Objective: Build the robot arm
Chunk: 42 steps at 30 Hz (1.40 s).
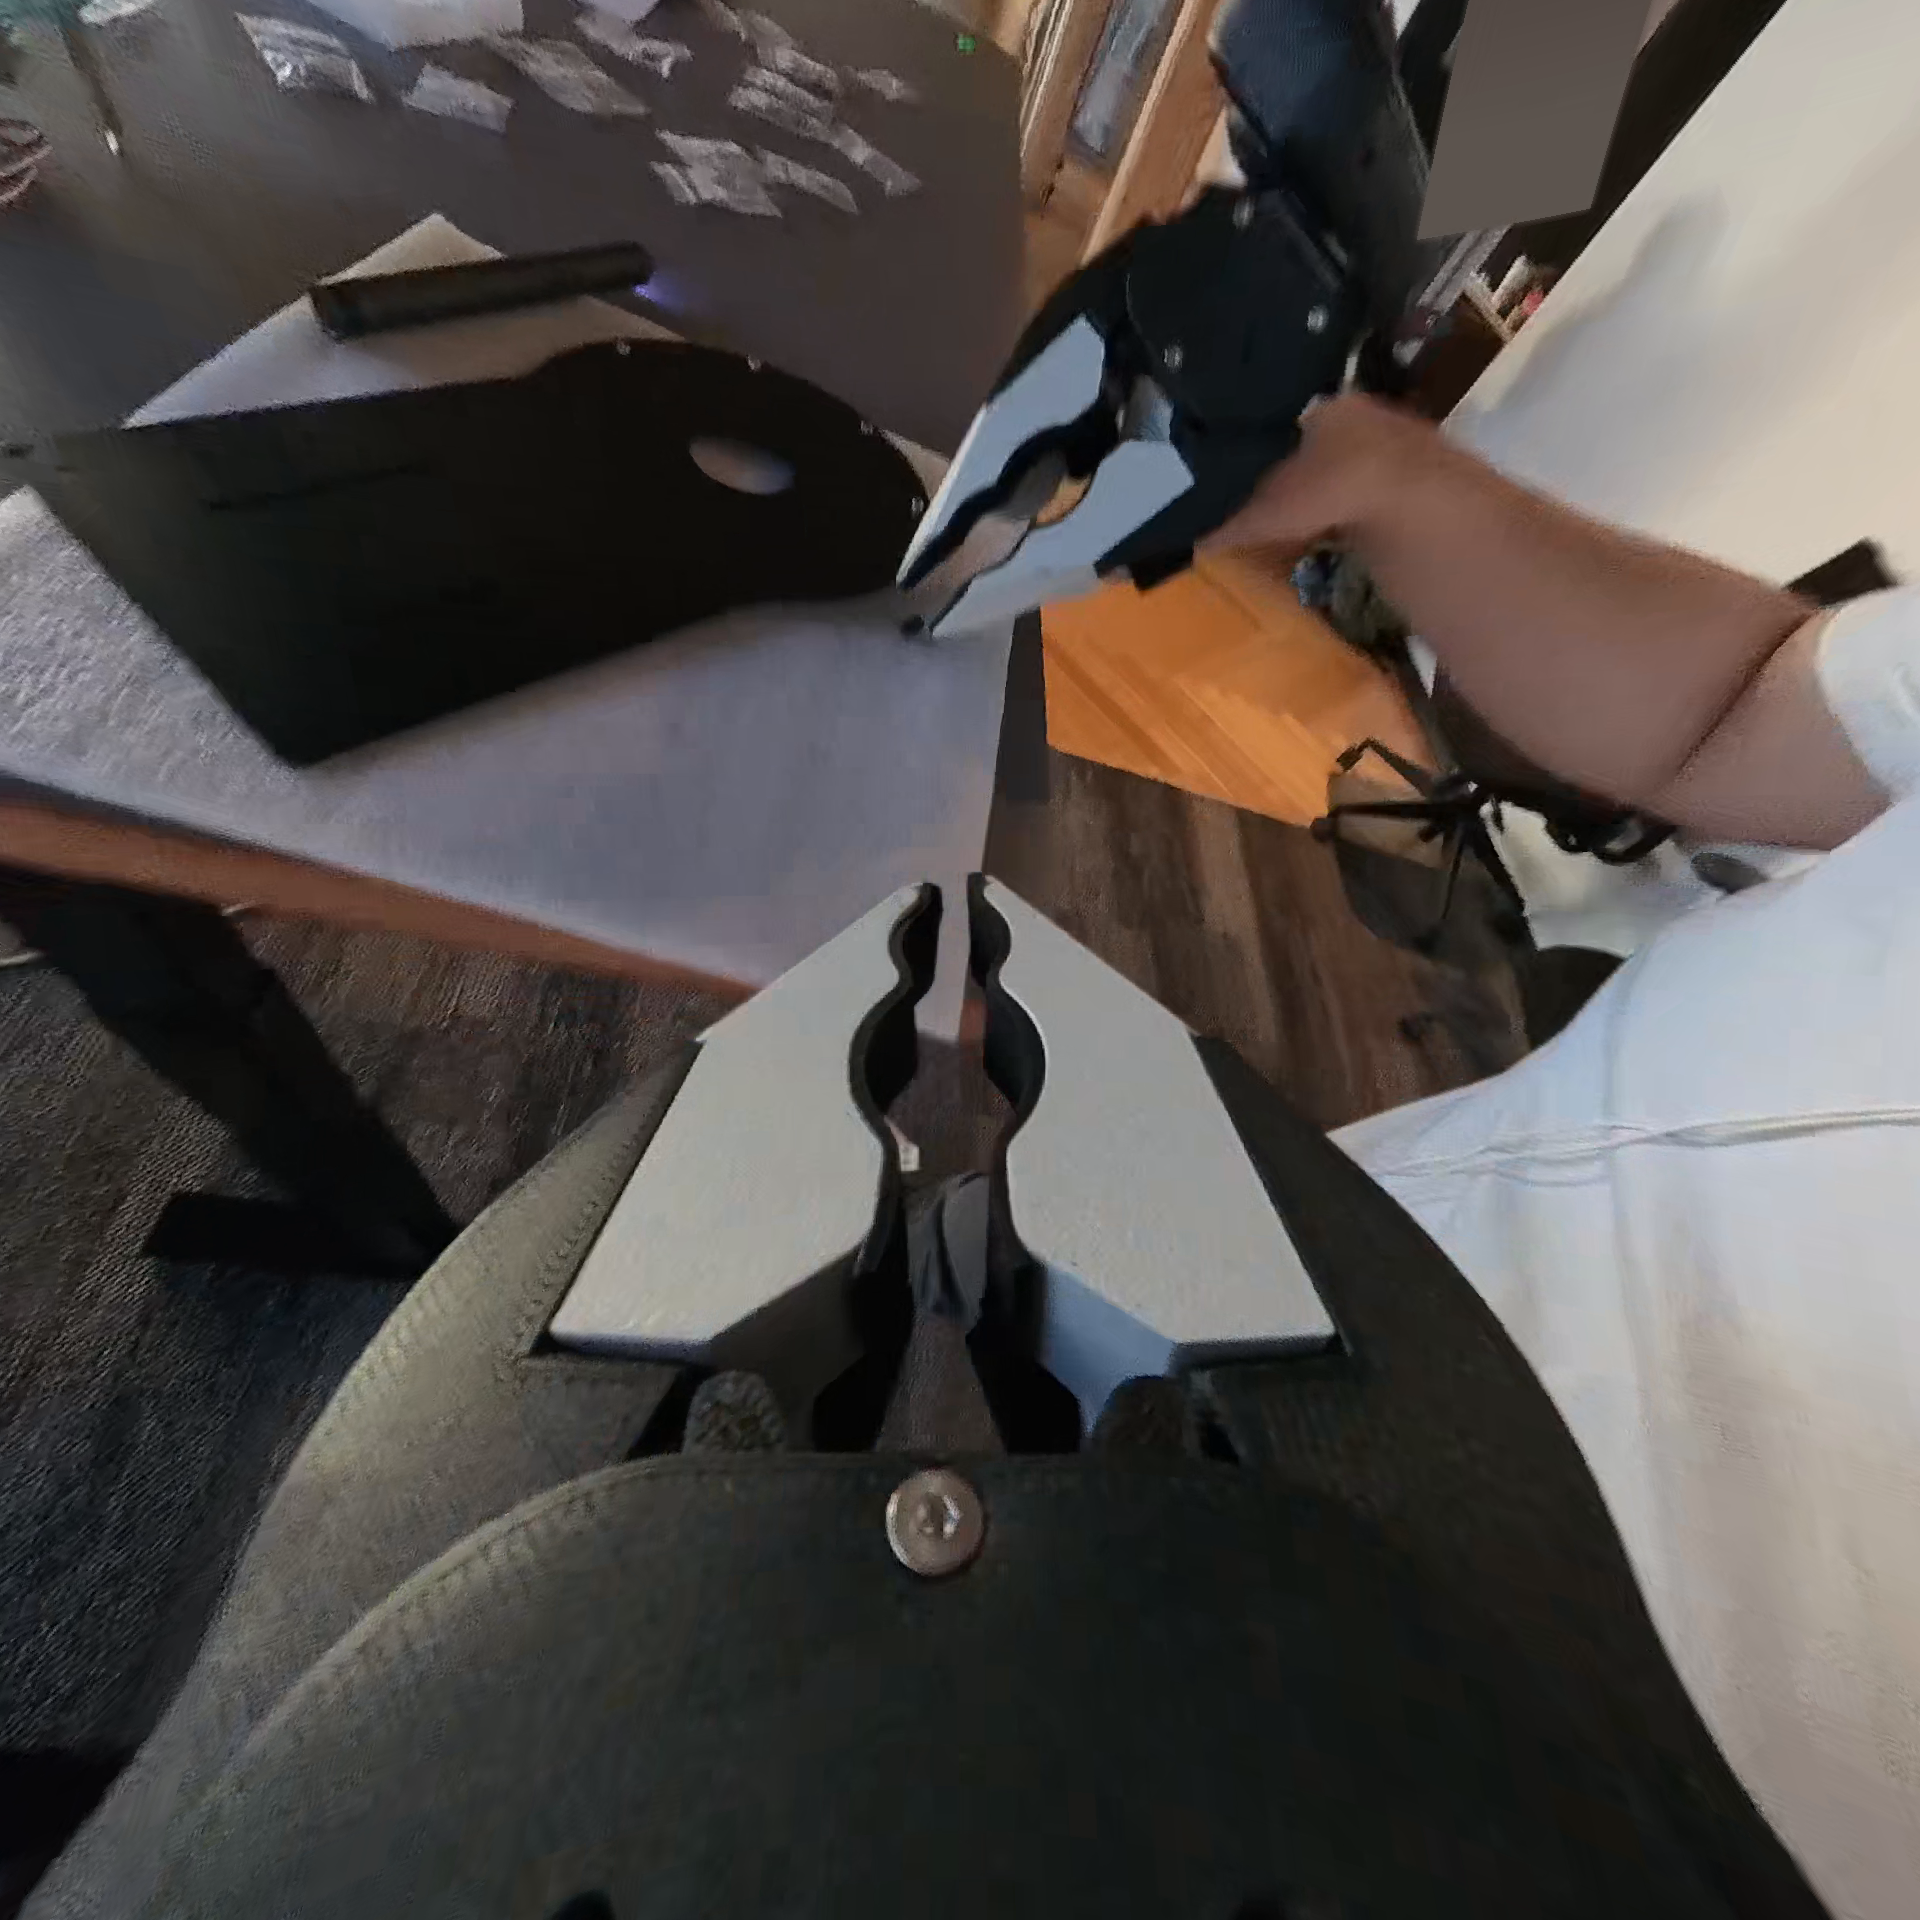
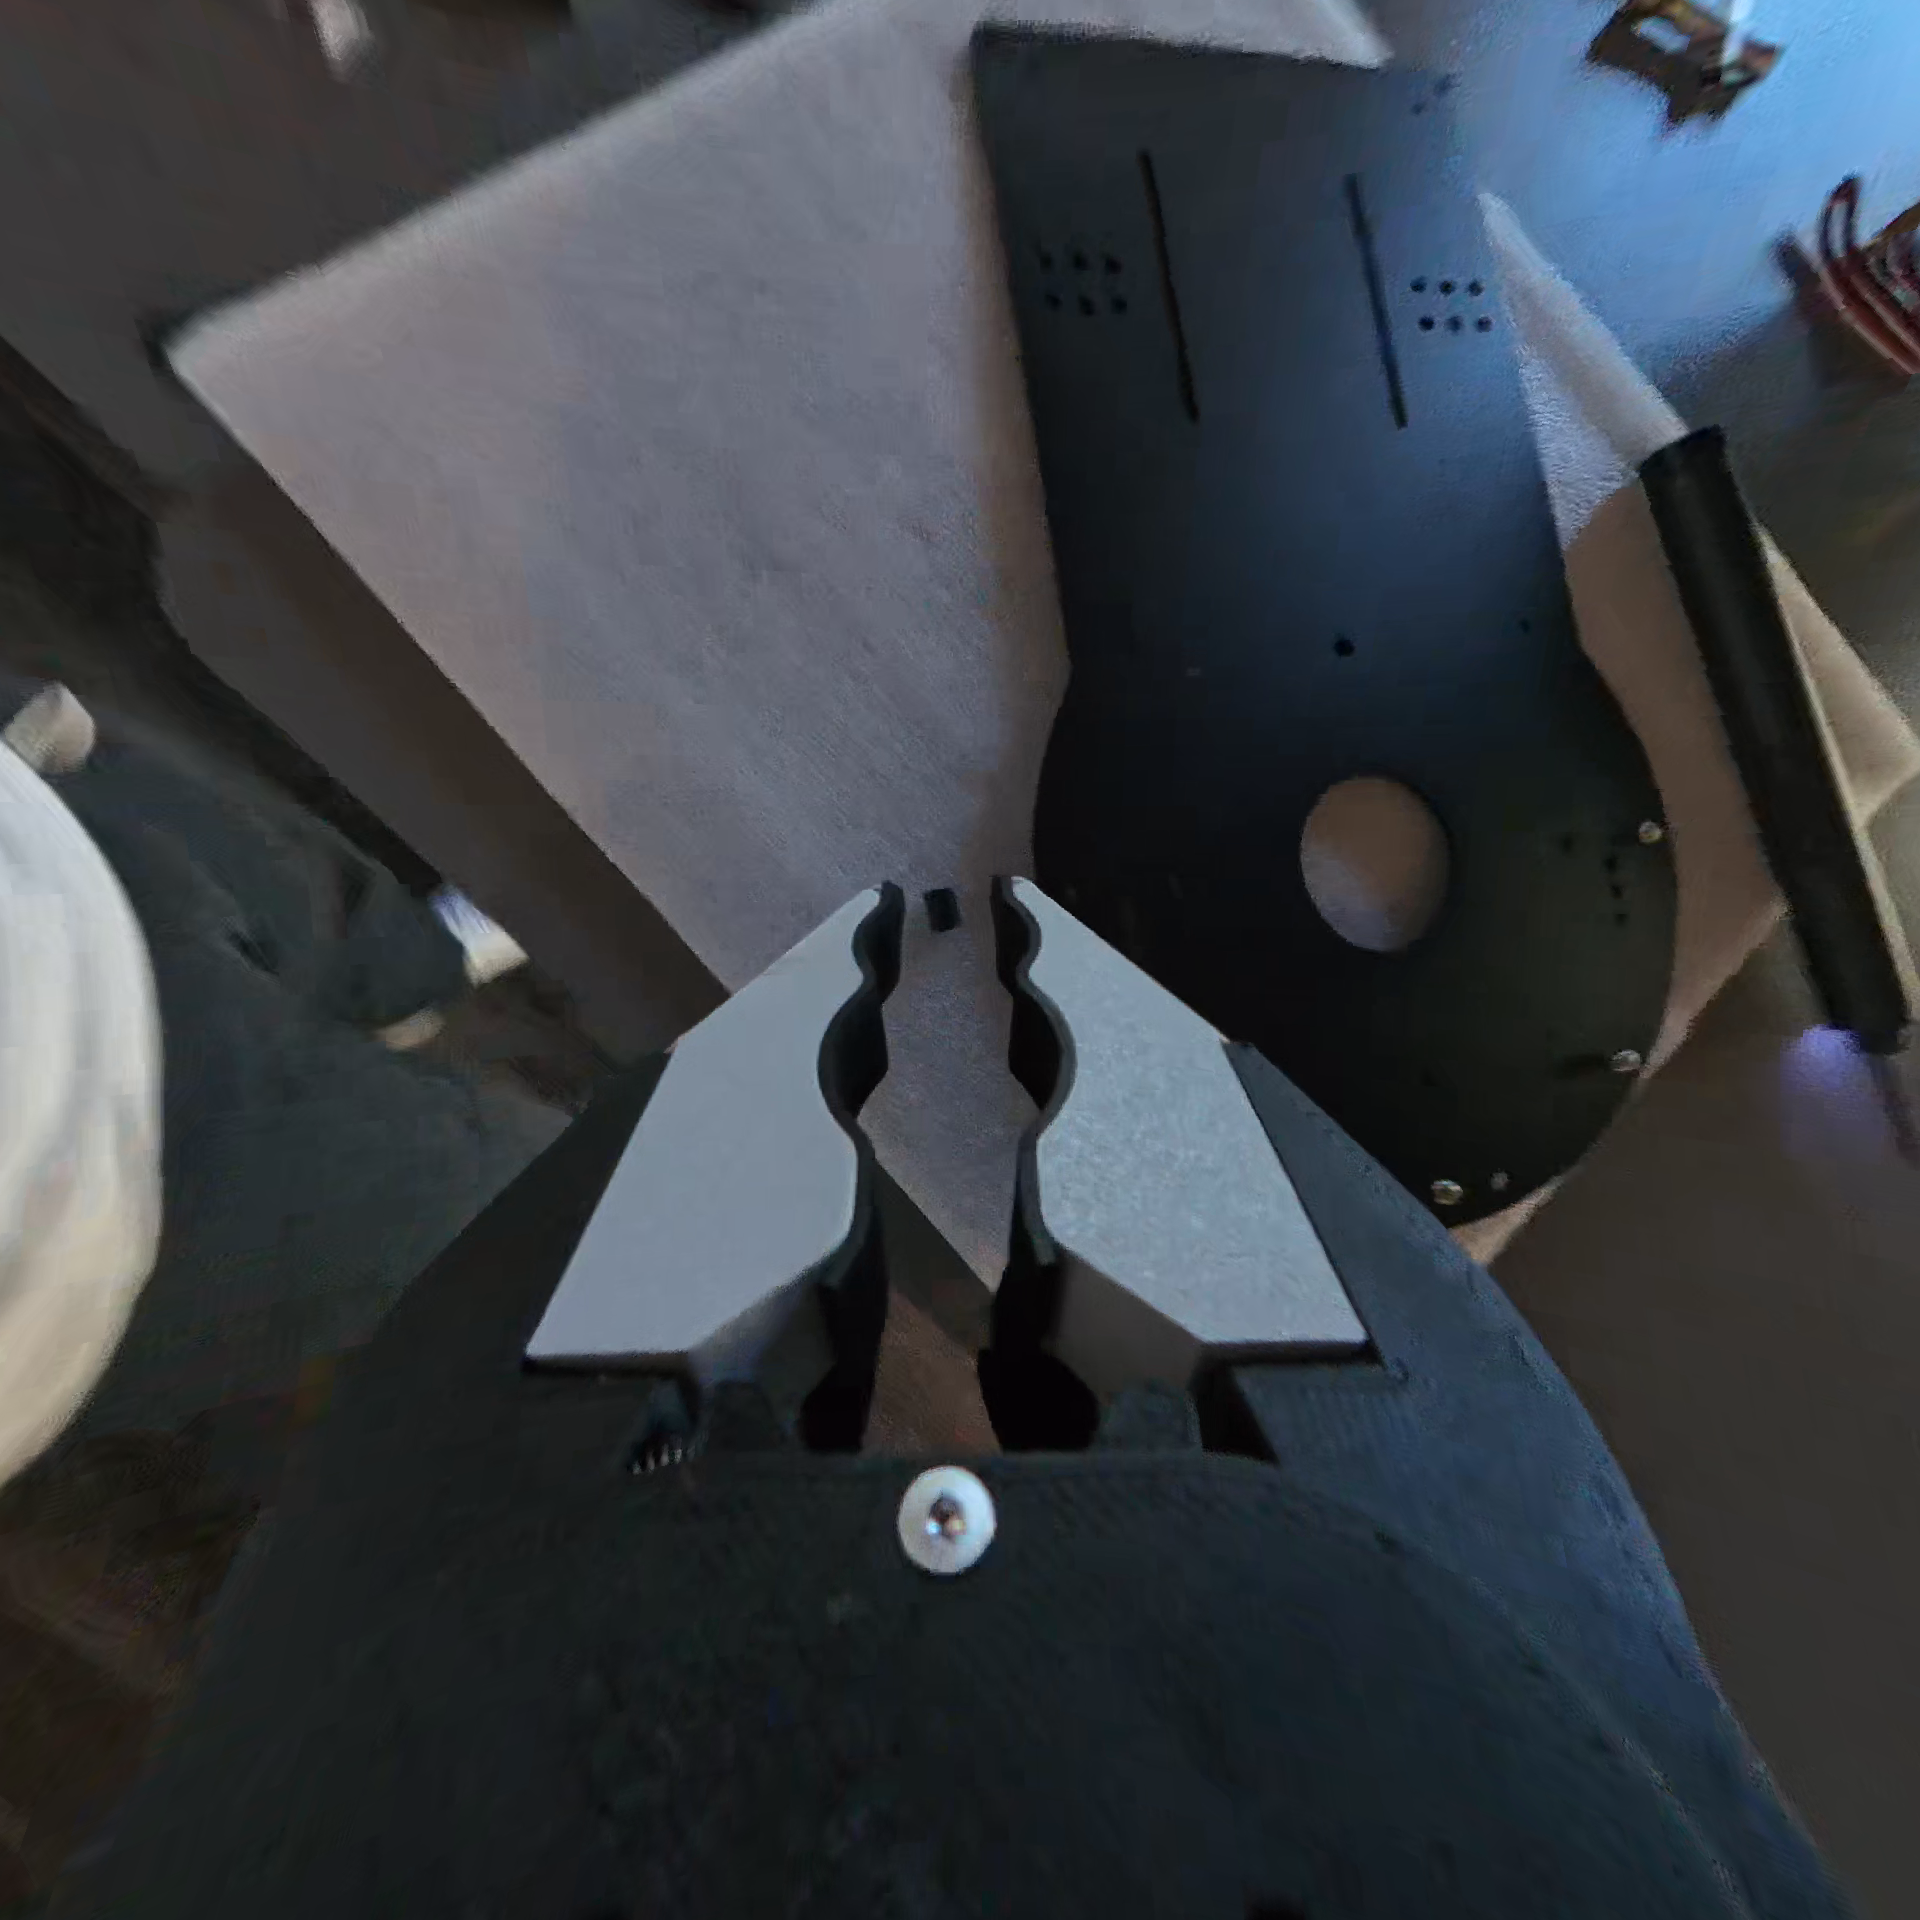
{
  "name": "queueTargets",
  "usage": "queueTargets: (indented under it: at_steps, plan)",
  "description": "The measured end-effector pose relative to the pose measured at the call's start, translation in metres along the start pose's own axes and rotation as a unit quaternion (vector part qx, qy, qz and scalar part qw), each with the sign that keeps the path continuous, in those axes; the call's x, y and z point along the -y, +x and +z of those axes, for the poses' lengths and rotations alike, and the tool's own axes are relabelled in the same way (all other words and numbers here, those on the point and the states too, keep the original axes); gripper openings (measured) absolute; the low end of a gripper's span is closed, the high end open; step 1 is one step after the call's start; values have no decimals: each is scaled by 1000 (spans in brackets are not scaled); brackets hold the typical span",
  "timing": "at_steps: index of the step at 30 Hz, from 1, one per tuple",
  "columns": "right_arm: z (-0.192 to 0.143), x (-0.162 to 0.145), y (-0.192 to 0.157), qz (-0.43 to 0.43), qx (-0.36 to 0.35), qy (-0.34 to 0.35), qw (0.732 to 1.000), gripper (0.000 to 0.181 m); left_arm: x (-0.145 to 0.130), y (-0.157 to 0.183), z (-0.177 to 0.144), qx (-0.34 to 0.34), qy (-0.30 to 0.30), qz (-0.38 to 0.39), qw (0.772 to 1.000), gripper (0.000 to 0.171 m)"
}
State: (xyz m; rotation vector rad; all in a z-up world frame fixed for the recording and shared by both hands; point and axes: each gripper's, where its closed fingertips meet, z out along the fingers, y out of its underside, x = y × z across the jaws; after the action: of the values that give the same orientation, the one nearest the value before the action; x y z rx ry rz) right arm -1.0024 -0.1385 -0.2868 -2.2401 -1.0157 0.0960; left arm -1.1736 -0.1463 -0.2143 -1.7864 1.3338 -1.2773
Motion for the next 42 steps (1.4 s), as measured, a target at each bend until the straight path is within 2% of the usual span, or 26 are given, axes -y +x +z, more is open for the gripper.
queueTargets:
  at_steps: [3,7,11,14,16,17,19,21,22,24,26,28,30,35,38,42]
  plan:
    - [5,-8,2,-66,-18,-90,994,17,-24,3,-30,5,-19,-4,1000,4]
    - [8,-9,-4,-82,11,-149,985,7,-52,1,-61,15,-25,-22,999,3]
    - [9,-11,-4,-68,21,-199,977,6,-62,-1,-72,10,-14,-46,999,3]
    - [9,-10,-4,-80,19,-209,974,5,-63,-1,-68,0,-21,-37,999,3]
    - [8,1,-6,-58,6,-165,985,5,-53,0,-61,-6,-10,-15,1000,3]
    - [8,15,-7,-37,-3,-110,993,4,-44,2,-55,-16,7,-5,1000,3]
    - [2,59,-14,4,-22,64,998,4,-21,5,-38,-54,54,-3,997,3]
    - [-19,103,-27,11,-39,243,969,4,5,7,-18,-110,100,-38,988,10]
    - [-27,115,-29,19,-57,296,953,4,18,8,-11,-149,123,-64,979,14]
    - [-35,130,-33,32,-77,353,932,4,45,6,-1,-219,173,-131,951,32]
    - [-42,141,-37,41,-82,391,916,4,58,0,8,-247,200,-158,935,32]
    - [-42,147,-42,54,-66,406,910,3,60,-4,20,-240,194,-150,939,30]
    - [-44,149,-45,47,-71,412,907,3,62,2,28,-265,178,-156,935,27]
    - [-53,147,-44,30,-94,421,901,4,70,8,39,-329,157,-226,903,22]
    - [-51,142,-44,21,-93,417,904,4,67,13,45,-350,130,-238,897,9]
    - [-51,137,-42,16,-88,415,905,4,68,14,51,-364,117,-249,890,9]
